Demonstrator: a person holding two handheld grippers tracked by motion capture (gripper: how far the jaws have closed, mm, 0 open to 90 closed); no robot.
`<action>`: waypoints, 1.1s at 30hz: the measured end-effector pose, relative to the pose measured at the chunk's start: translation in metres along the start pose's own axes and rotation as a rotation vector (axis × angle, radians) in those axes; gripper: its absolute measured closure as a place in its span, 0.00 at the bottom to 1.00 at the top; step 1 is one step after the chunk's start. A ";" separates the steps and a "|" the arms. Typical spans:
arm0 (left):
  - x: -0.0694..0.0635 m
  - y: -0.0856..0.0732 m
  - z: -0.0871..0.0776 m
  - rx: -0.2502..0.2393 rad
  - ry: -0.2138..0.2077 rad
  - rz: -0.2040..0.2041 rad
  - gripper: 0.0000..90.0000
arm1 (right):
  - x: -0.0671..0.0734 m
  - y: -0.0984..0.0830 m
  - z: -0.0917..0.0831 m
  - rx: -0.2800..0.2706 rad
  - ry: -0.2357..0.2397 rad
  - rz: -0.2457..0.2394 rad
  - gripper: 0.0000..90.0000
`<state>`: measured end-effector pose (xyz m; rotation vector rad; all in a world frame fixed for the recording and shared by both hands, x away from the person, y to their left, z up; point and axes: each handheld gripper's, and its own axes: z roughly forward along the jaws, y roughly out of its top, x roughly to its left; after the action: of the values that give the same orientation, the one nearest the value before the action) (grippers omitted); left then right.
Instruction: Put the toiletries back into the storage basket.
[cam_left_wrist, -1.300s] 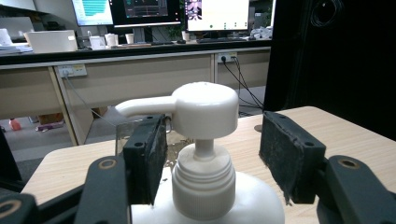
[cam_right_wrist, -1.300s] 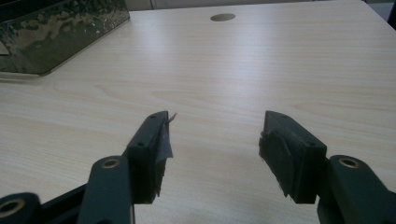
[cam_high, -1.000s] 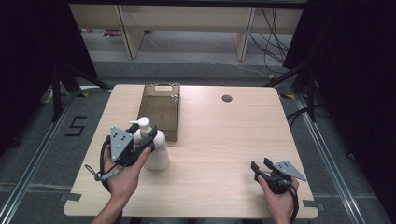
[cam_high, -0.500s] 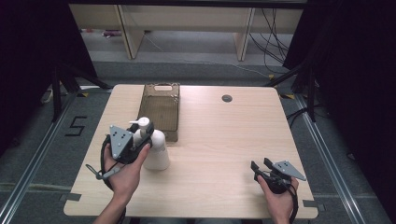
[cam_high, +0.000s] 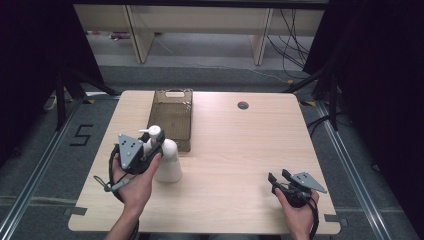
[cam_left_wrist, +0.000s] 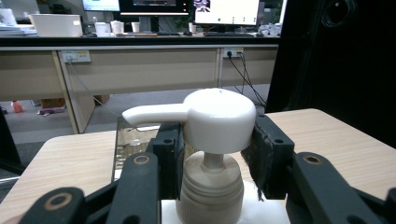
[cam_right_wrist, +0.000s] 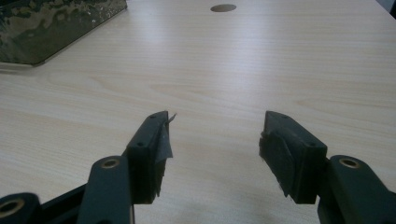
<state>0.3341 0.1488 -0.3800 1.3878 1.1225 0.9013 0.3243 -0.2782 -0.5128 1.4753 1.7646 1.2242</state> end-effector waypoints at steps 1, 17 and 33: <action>0.001 0.000 0.000 0.001 -0.004 0.000 0.66 | 0.000 0.000 0.000 -0.002 0.007 0.001 0.47; 0.000 0.015 0.000 -0.045 -0.018 0.020 0.66 | -0.003 0.000 0.002 -0.014 0.008 -0.049 0.48; 0.005 0.034 0.003 -0.076 -0.016 0.015 0.66 | -0.003 0.000 0.000 -0.008 0.016 -0.043 0.48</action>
<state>0.3436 0.1536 -0.3467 1.3405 1.0561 0.9332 0.3251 -0.2806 -0.5128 1.4197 1.7907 1.2230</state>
